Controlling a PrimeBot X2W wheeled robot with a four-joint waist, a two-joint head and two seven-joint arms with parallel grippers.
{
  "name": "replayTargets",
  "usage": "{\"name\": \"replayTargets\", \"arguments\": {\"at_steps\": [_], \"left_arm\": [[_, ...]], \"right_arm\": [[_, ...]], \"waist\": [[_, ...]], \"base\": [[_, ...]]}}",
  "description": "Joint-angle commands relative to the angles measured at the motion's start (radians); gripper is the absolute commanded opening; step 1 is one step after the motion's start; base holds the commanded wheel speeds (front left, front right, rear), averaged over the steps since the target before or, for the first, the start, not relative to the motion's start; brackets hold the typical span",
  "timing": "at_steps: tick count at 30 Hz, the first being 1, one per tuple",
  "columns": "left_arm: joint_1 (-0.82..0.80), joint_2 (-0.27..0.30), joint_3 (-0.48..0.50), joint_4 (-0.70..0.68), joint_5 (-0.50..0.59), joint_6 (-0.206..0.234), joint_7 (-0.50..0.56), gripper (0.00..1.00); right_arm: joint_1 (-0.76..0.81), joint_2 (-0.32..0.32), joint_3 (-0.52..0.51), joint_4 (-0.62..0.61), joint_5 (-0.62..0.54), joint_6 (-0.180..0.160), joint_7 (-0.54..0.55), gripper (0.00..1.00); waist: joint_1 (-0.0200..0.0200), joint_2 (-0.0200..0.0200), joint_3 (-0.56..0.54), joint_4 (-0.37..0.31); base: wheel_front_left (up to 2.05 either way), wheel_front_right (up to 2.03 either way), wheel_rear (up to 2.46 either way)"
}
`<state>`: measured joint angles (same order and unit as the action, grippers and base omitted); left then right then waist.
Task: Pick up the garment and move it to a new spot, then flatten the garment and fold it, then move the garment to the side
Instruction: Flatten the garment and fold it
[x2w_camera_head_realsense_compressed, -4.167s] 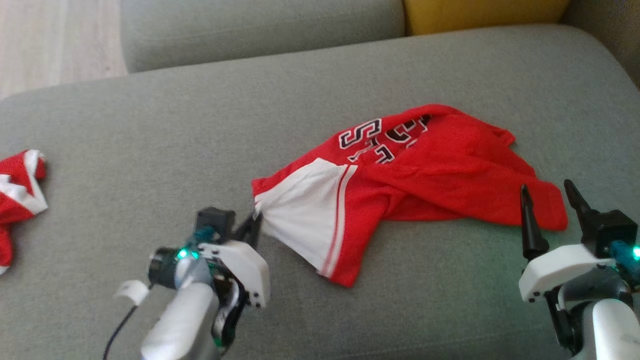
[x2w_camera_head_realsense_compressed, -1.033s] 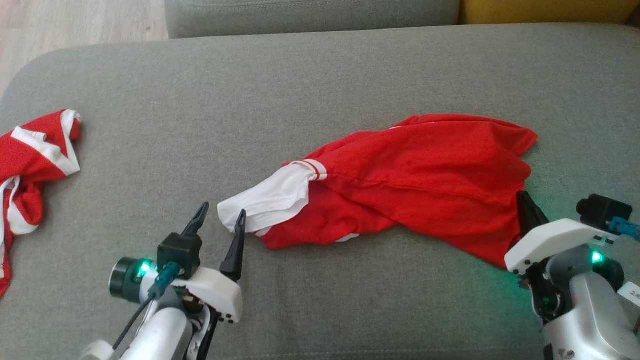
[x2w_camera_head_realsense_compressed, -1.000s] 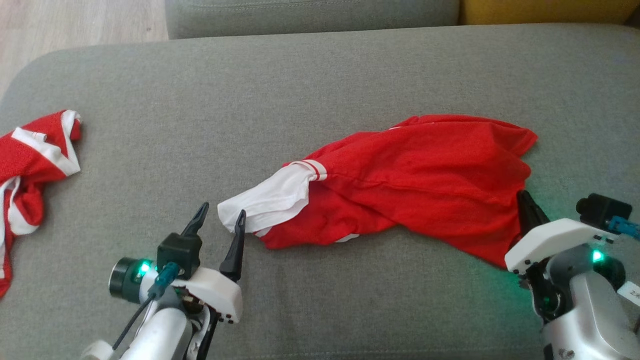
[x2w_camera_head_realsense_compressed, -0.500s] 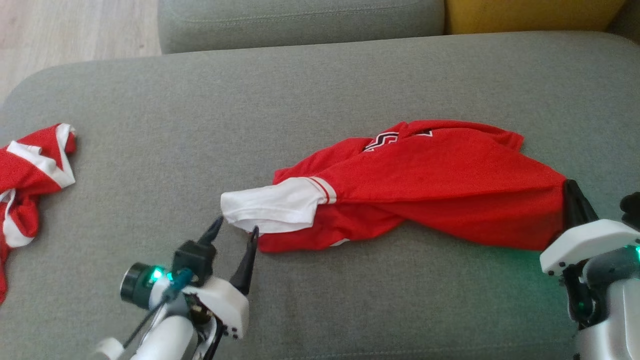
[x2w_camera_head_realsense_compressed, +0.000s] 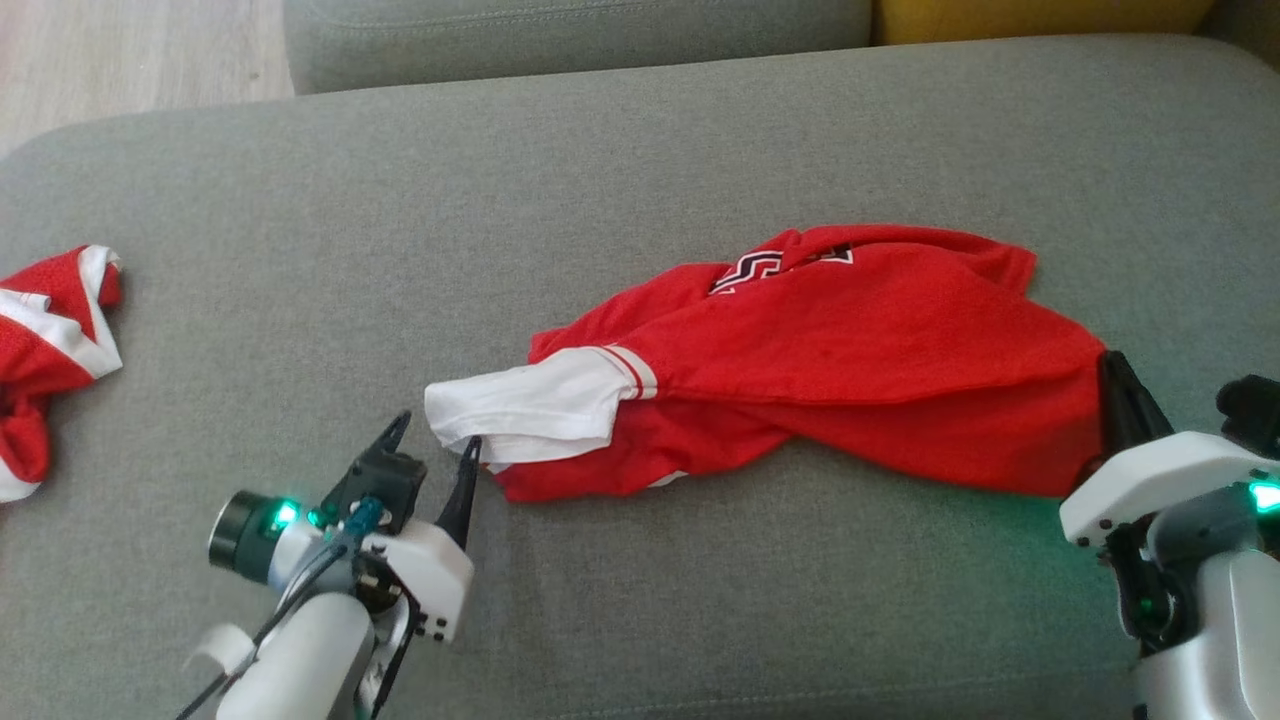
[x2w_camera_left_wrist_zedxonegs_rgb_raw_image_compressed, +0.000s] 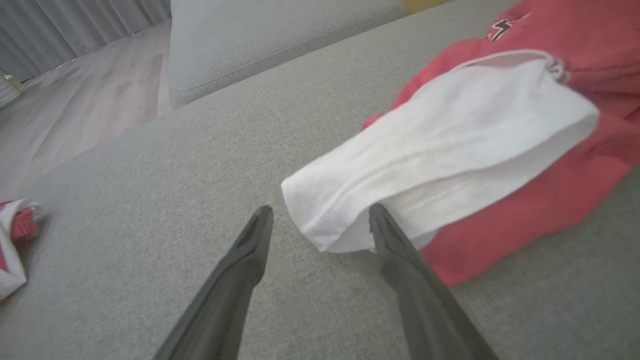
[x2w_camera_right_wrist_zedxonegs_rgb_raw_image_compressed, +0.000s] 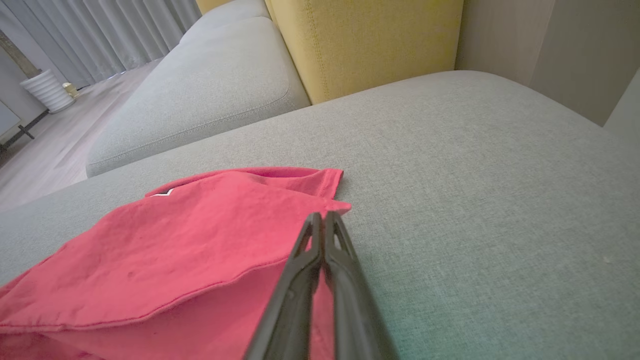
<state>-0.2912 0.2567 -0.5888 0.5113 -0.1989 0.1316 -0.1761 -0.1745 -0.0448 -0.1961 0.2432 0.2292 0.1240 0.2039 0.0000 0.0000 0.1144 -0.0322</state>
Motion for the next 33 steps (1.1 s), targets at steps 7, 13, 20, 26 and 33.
{"name": "replayTargets", "arguments": {"at_steps": [7, 13, 20, 26, 33], "left_arm": [[-0.09, 0.002, 0.034, 0.037, -0.008, -0.012, -0.026, 1.0], [-0.109, -0.016, 0.044, 0.076, -0.021, 0.003, -0.043, 1.0], [-0.118, -0.025, 0.04, 0.104, -0.035, -0.009, -0.052, 0.0], [-0.12, -0.007, 0.061, 0.059, -0.045, -0.001, -0.073, 0.0], [-0.135, 0.056, 0.116, -0.146, -0.049, 0.026, -0.081, 0.0]], "right_arm": [[-0.048, -0.005, 0.031, -0.043, 0.001, 0.007, 0.007, 0.0], [-0.051, -0.005, 0.036, -0.045, -0.001, 0.007, 0.009, 0.0], [-0.052, -0.005, 0.036, -0.047, -0.002, 0.007, 0.009, 0.0], [-0.052, -0.005, 0.052, -0.056, -0.032, 0.007, -0.005, 0.0], [-0.093, -0.089, 0.128, -0.104, -0.068, 0.007, -0.022, 0.0]], "waist": [[0.0, 0.0, 0.015, -0.009], [0.0, 0.0, 0.019, -0.013], [0.0, 0.0, 0.015, -0.01], [0.0, 0.0, -0.008, 0.001], [0.0, 0.0, -0.076, 0.011]], "base": [[0.0, 0.0, 0.0], [0.0, 0.0, 0.0], [0.0, 0.0, 0.0], [0.0, 0.0, 0.0], [0.0, 0.0, 0.0]]}}
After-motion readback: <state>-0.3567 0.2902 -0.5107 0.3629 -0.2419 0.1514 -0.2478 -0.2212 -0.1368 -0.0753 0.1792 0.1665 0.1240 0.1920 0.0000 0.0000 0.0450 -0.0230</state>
